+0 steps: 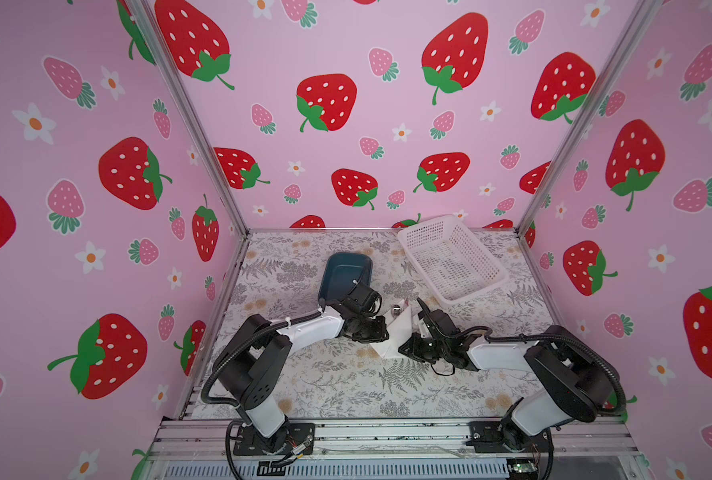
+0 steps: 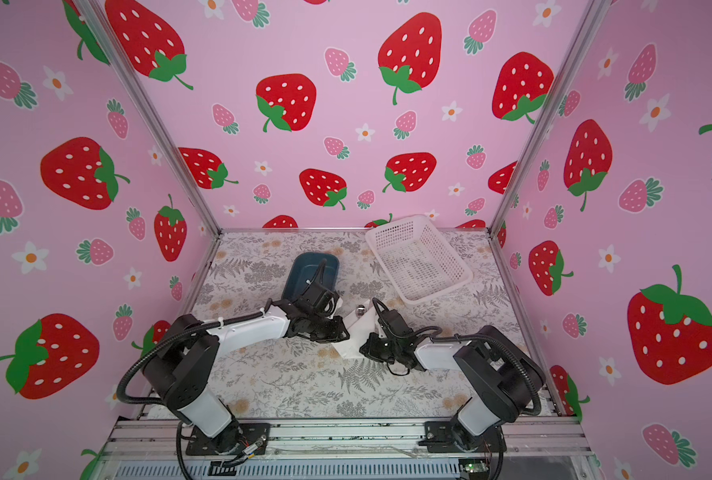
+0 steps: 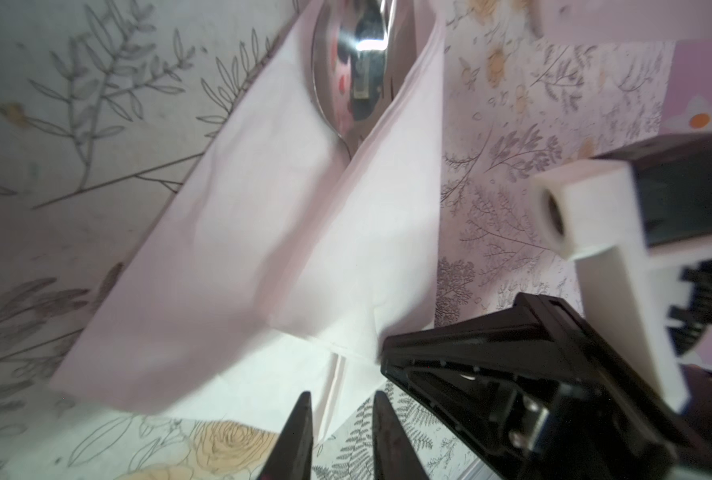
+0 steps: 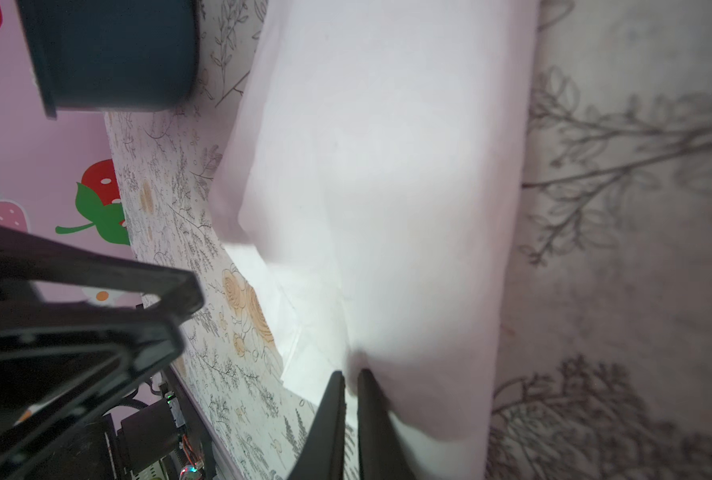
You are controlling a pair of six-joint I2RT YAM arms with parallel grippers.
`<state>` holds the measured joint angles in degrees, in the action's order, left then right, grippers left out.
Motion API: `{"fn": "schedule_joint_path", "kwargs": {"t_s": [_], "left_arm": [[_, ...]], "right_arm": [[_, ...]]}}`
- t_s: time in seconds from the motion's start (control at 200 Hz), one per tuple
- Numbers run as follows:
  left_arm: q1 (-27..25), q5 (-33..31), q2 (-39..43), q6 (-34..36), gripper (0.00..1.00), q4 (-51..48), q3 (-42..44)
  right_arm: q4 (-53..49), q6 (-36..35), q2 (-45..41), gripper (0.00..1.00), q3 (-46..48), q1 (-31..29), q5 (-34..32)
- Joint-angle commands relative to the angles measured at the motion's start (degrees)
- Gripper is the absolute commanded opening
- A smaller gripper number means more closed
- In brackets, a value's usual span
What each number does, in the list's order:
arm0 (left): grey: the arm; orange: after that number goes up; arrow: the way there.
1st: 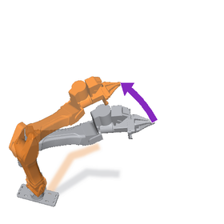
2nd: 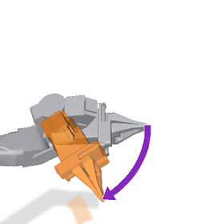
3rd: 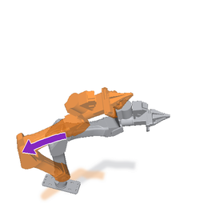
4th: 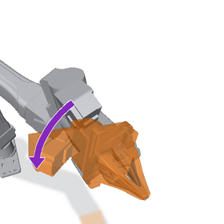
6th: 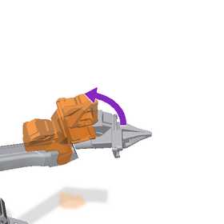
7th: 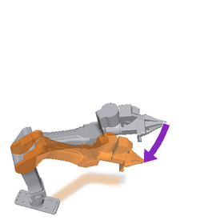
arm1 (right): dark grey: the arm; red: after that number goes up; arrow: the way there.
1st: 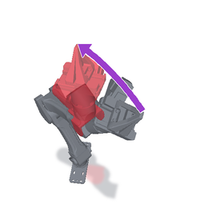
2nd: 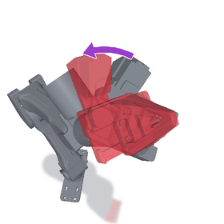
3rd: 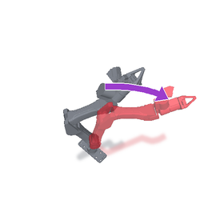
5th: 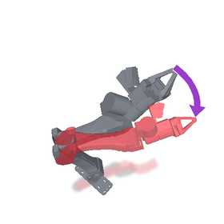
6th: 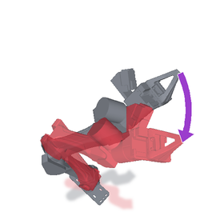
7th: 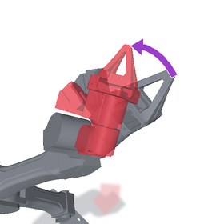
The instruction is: Place the utensils on the paper napkin and roll it up
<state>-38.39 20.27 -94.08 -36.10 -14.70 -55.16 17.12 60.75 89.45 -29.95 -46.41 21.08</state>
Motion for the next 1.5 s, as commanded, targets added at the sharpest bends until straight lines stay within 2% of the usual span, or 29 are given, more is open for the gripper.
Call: {"fn": "schedule_joint_path", "kwargs": {"t_s": [0.0,0.115,0.35,0.765,1.066,1.491], "left_arm": [[0.91,-3.72,2.43,-2.78,0.35,0.27,3.08],[1.89,-3.77,3.93,-6.41,0.42,2.58,7.02],[2.36,-6.85,4.03,-9.51,0.46,3.31,10.20],[2.49,-10.88,-0.65,-9.89,0.47,5.77,8.19],[2.45,-5.33,-5.12,-14.77,0.45,13.39,8.88],[2.27,2.83,-4.10,-23.64,0.45,27.32,12.65]], "right_arm": [[-1.91,-0.19,0.74,0.12,0.47,-0.43,-1.04],[-1.84,-0.11,0.84,0.12,0.35,-0.43,-1.04],[-1.93,-0.10,0.60,0.12,0.40,-0.42,-1.04],[-1.86,0.07,0.34,0.12,0.38,-0.43,-1.02],[-1.74,0.24,0.57,0.12,0.11,-0.43,-1.04],[-1.69,0.16,0.81,0.12,0.07,-0.39,-0.95]]}}
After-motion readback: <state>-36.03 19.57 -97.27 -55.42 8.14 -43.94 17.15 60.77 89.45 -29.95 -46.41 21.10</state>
